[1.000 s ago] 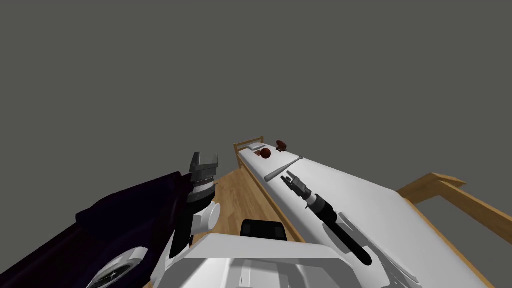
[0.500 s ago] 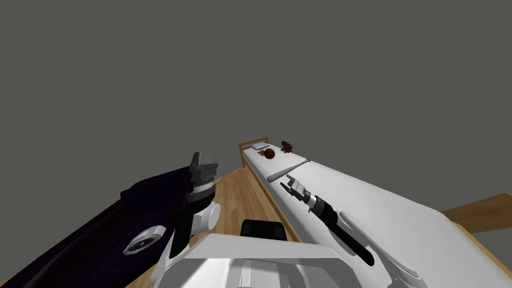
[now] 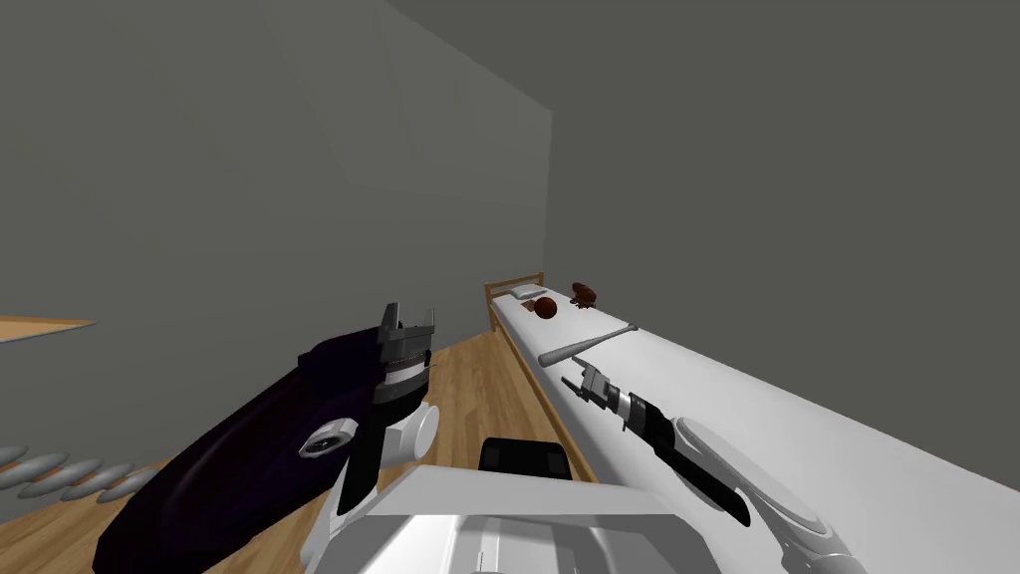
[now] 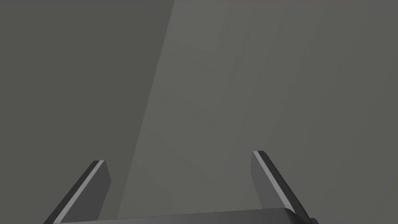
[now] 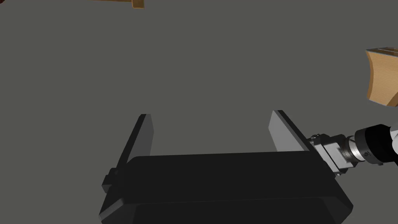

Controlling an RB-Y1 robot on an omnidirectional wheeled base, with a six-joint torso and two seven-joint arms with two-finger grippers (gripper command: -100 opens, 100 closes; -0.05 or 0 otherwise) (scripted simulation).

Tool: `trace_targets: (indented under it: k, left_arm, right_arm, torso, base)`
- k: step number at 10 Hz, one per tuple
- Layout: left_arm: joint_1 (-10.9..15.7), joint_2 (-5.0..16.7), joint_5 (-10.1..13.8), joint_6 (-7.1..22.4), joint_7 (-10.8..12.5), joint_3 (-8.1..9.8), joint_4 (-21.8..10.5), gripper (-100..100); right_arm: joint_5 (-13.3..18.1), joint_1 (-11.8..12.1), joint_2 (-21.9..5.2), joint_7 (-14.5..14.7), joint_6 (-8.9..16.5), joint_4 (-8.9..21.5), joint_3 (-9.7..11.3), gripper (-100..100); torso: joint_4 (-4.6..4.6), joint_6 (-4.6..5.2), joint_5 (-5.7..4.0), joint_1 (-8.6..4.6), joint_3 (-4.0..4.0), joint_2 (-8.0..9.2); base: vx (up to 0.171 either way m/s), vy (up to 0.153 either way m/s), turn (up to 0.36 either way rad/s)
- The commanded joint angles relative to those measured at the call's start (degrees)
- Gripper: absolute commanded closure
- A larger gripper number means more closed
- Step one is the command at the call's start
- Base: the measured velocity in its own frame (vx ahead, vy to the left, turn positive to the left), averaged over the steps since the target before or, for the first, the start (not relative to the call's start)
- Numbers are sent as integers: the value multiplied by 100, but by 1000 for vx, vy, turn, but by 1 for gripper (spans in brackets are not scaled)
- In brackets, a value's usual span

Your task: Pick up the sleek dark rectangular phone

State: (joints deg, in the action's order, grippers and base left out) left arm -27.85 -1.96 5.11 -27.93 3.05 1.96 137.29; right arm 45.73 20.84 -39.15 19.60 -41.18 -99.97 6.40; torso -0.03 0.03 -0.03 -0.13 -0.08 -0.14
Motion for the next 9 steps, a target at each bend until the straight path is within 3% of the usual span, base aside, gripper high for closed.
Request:
trace_targets:
  k: [1, 4, 9]
  left_arm:
    - [0, 0, 0, 0, 0, 0, 0, 0]
    - [-1, 0, 0, 0, 0, 1, 0, 0]
    - [-1, 0, 0, 0, 0, 0, 0, 0]
  right_arm:
    - [206, 11, -95, 53, 6, 11, 50, -100]
    - [725, -106, -444, 263, -102, 387, 240, -100]
    - [1288, -225, -763, 447, -202, 774, 471, -100]
  torso:
    - [0, 0, 0, 0, 0, 0]
    - [0, 5, 0, 2, 0, 0]
    - [-2, 2, 0, 2, -5, -9]
  base:
    - [11, -29, 132]
    - [14, -30, 199]
    - [23, -33, 167]
